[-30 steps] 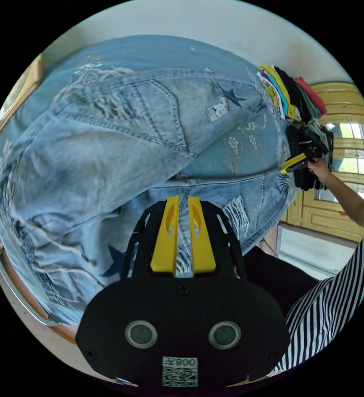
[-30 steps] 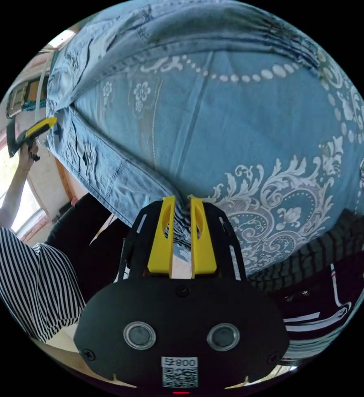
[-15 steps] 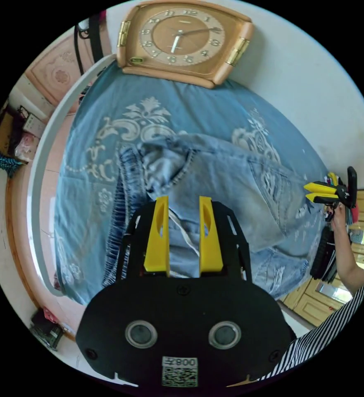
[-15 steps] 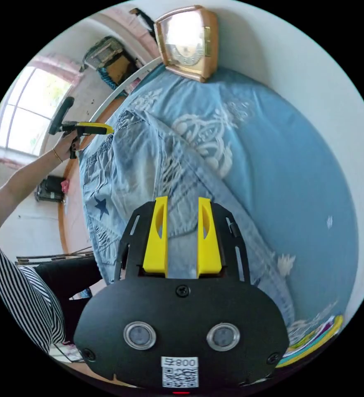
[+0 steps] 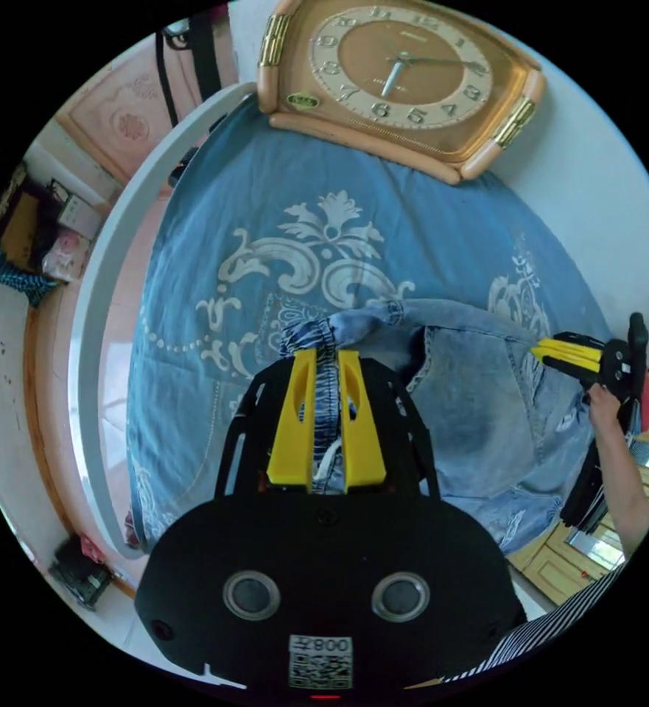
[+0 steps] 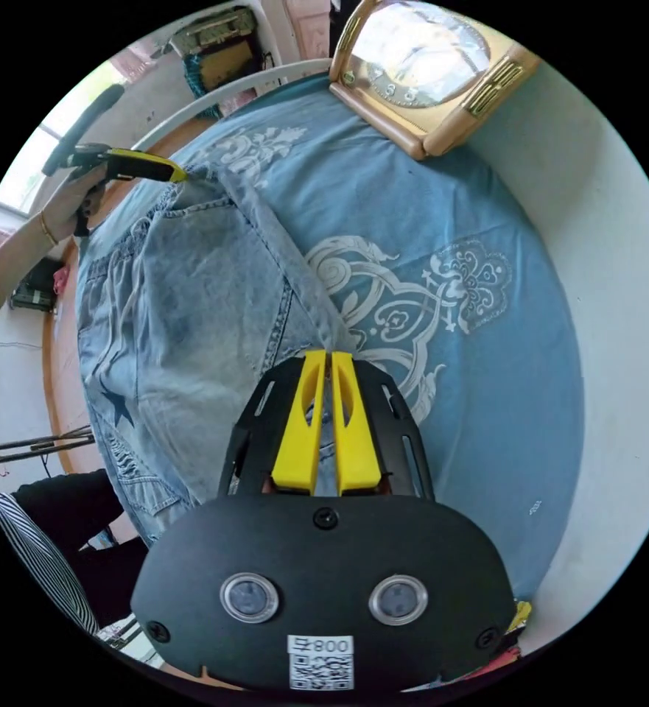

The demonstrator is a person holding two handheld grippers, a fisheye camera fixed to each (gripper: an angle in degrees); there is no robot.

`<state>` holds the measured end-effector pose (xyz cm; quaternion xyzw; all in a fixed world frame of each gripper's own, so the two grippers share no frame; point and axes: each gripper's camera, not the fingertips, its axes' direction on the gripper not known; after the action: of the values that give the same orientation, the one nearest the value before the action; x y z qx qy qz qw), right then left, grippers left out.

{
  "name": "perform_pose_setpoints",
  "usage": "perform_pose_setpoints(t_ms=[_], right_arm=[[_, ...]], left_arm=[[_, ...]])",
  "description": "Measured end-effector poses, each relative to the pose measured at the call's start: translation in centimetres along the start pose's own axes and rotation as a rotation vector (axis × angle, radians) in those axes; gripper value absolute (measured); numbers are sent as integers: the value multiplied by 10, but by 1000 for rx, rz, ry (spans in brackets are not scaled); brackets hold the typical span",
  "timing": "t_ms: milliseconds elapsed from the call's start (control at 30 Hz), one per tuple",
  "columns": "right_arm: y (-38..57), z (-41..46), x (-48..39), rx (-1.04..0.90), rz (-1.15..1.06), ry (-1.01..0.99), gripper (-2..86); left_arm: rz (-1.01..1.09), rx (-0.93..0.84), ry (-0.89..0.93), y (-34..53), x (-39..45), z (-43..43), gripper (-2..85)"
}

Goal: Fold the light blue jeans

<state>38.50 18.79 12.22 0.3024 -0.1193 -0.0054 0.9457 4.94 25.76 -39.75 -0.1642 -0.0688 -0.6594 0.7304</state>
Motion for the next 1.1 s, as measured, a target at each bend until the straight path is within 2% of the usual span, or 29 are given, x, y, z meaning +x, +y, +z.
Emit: perform_pose_setpoints(t_ms=[133, 367, 567, 633, 700, 767, 833, 867, 933, 1000, 1100], right_arm=[[9, -17, 16, 92, 47, -31, 14], [-25, 67, 44, -119, 94, -42, 26], [5, 65, 53, -15, 160, -44, 57], [21, 59, 43, 46, 162, -35, 56], [35, 54, 24, 111, 127, -122, 43], [50, 62, -20, 156, 15, -307, 25], [55, 86, -54, 100, -71, -363, 14], [55, 110, -72, 15, -116, -322, 9], [54, 143, -79, -96, -106, -236, 5], [53, 139, -66, -59, -64, -296, 3], [49, 113, -51, 68, -18, -288, 2]], left_arm=[[3, 118, 62, 16, -10, -47, 11], [-30, 22, -12, 19, -31, -51, 24], [-4, 122, 71, 80, -61, -101, 69], [-25, 112, 102, 112, -77, -113, 77], [-66, 61, 128, 157, -96, -118, 78], [-83, -28, 166, 186, -105, -111, 75], [-114, -100, 140, 210, -113, -99, 66], [-116, -135, 118, 221, -118, -91, 58], [-138, -95, 98, 232, -127, -91, 48], [-175, -82, 171, 240, -139, -99, 50], [-211, 12, 103, 263, -154, -121, 63]])
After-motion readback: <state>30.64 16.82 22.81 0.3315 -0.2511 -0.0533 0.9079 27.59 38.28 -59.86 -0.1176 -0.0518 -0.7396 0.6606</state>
